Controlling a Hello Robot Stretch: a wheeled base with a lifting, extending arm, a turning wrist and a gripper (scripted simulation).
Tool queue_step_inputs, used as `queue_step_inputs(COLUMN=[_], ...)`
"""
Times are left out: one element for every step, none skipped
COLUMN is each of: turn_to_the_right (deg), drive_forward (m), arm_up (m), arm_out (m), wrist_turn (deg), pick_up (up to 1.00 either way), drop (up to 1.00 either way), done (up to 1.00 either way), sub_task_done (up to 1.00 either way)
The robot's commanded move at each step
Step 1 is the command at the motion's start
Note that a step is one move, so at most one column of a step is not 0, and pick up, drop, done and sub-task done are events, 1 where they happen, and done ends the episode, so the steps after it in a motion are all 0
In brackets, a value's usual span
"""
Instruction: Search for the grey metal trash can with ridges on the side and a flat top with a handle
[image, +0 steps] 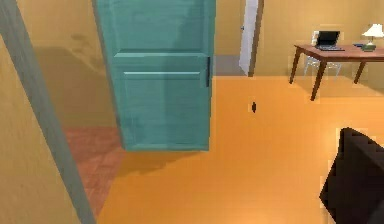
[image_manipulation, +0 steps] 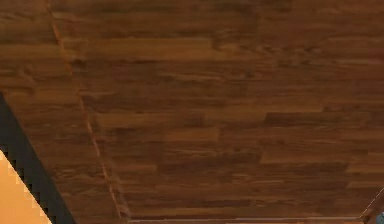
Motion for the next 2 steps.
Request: queue_step_inputs(turn_to_the_right=[0.0, 18.0], drive_forward=[0.45, 0.00], arm_up=[0.00, 0.00], arm_out=[0.00, 0.00], wrist_turn=[0.0, 0.0], pick_up=[0.00, 0.00], drop=[0.00, 0.00], done=[0.00, 0.00], sub_task_done=[0.00, 0.00])
